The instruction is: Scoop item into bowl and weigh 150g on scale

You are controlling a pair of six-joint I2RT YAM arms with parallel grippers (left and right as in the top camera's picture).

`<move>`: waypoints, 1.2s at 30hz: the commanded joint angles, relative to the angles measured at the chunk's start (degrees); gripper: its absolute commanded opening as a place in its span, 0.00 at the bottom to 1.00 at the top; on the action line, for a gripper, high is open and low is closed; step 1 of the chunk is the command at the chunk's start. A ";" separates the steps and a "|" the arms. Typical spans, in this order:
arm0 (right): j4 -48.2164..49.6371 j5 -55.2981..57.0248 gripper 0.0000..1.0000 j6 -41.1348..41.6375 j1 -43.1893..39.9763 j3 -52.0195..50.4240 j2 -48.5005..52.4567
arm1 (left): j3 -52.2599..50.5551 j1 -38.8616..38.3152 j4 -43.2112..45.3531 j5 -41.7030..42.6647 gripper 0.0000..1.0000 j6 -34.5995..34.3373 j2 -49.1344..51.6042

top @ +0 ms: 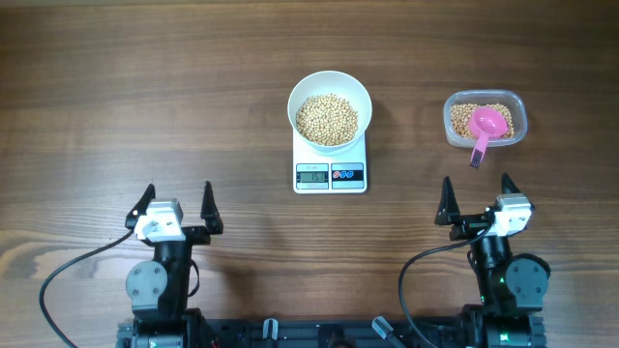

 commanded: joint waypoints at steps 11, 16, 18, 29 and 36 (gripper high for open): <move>0.20 0.79 1.00 -0.33 0.24 -0.11 -0.20 | -0.52 -0.98 -0.07 -0.31 1.00 1.11 -0.63; 0.20 0.79 0.99 -0.33 0.24 -0.11 -0.22 | -0.55 -0.98 -0.09 -0.28 1.00 1.14 -0.63; 0.20 0.79 1.00 -0.33 0.24 -0.11 -0.20 | -0.55 -0.98 -0.07 -0.24 1.00 1.11 -0.63; 0.20 0.79 1.00 -0.33 0.24 -0.11 -0.22 | -0.55 -2.95 0.04 -0.09 1.00 1.11 -0.63; 0.20 0.79 1.00 -0.33 0.24 -0.11 -0.22 | -0.52 -4.20 0.04 -0.09 1.00 1.11 -0.63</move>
